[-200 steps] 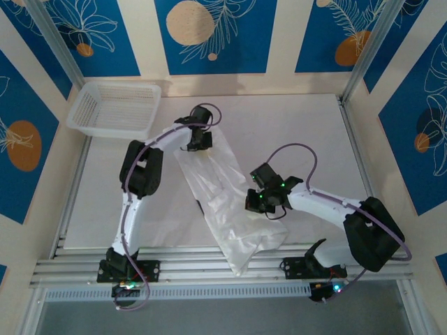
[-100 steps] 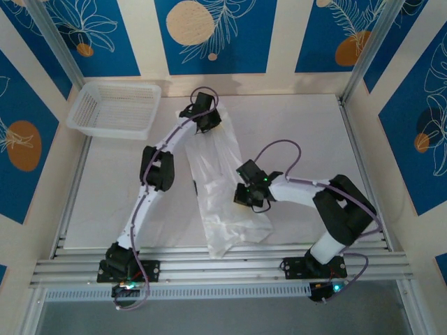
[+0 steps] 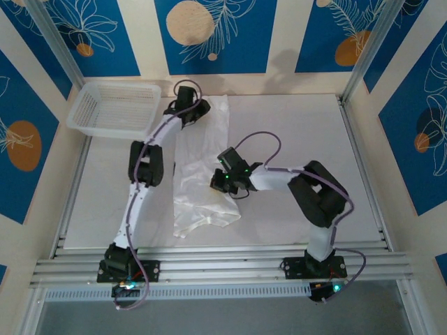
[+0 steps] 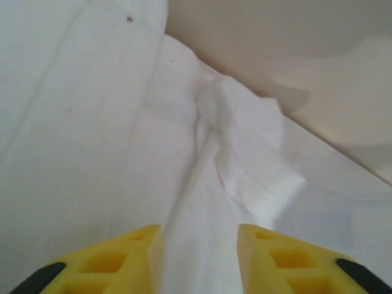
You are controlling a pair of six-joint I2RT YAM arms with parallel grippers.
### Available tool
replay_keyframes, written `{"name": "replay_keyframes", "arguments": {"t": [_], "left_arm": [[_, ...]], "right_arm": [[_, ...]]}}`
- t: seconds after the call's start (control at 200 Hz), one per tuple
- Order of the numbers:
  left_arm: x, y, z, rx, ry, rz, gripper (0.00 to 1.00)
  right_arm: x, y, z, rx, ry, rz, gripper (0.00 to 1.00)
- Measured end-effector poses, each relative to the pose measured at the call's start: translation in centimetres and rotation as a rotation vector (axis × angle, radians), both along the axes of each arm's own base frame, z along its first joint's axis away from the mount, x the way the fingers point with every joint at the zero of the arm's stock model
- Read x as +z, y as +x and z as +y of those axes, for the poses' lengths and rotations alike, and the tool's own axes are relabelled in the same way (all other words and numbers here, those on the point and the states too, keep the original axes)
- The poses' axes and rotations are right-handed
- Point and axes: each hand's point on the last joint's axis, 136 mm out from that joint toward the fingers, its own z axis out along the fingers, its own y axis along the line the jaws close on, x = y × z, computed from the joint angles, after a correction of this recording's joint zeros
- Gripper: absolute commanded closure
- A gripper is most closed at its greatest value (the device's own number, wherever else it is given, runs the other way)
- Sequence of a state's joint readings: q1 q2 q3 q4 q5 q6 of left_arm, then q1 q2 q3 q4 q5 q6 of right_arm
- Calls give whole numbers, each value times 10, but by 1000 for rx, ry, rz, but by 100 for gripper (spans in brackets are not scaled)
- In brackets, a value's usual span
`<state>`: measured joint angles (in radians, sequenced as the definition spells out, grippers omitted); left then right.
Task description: Fold the inside-out t-shirt
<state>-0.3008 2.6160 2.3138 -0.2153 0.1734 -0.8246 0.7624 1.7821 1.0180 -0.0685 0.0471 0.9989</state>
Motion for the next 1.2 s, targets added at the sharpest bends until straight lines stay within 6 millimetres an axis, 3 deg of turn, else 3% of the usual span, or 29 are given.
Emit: {"name": "replay_keyframes", "arguments": {"t": [0.04, 0.115, 0.185, 0.29, 0.37, 0.43, 0.47, 0.605, 0.68, 0.72, 0.835, 0.95, 1.105, 1.2], "left_arm": [[20, -14, 5, -9, 4, -14, 54], [78, -51, 15, -27, 7, -79, 52], [138, -89, 27, -43, 7, -172, 52], [212, -154, 45, -74, 12, -313, 50], [232, -199, 55, -113, 26, -372, 48], [220, -227, 59, -147, 41, -359, 48], [201, -243, 61, -171, 54, -323, 48], [109, -291, 70, -233, 108, -98, 46], [71, -317, 77, -246, 132, 17, 46], [60, -329, 81, -250, 140, 55, 45], [46, -355, 90, -251, 150, 101, 45], [28, -377, 97, -238, 149, 169, 38], [-27, -416, 95, -258, 86, 377, 34], [-53, -439, 90, -273, 26, 489, 34]], "right_arm": [[17, -7, -4, 7, 6, -42, 84], [51, -20, -17, 24, 33, -139, 68], [68, -31, -33, 47, 50, -198, 67], [54, -39, -61, 72, 42, -178, 56], [27, -48, -80, 96, 5, -112, 50], [11, -58, -83, 132, -3, -53, 49], [5, -61, -81, 156, 5, -27, 49], [-17, -66, -69, 217, 50, 61, 49], [-26, -68, -63, 232, 77, 93, 49], [-24, -63, -59, 233, 94, 83, 53], [-23, -56, -50, 231, 122, 81, 100], [-17, -57, -48, 213, 145, 88, 100], [11, -74, -49, 190, 205, 55, 100], [15, -84, -50, 181, 223, 63, 100]]}}
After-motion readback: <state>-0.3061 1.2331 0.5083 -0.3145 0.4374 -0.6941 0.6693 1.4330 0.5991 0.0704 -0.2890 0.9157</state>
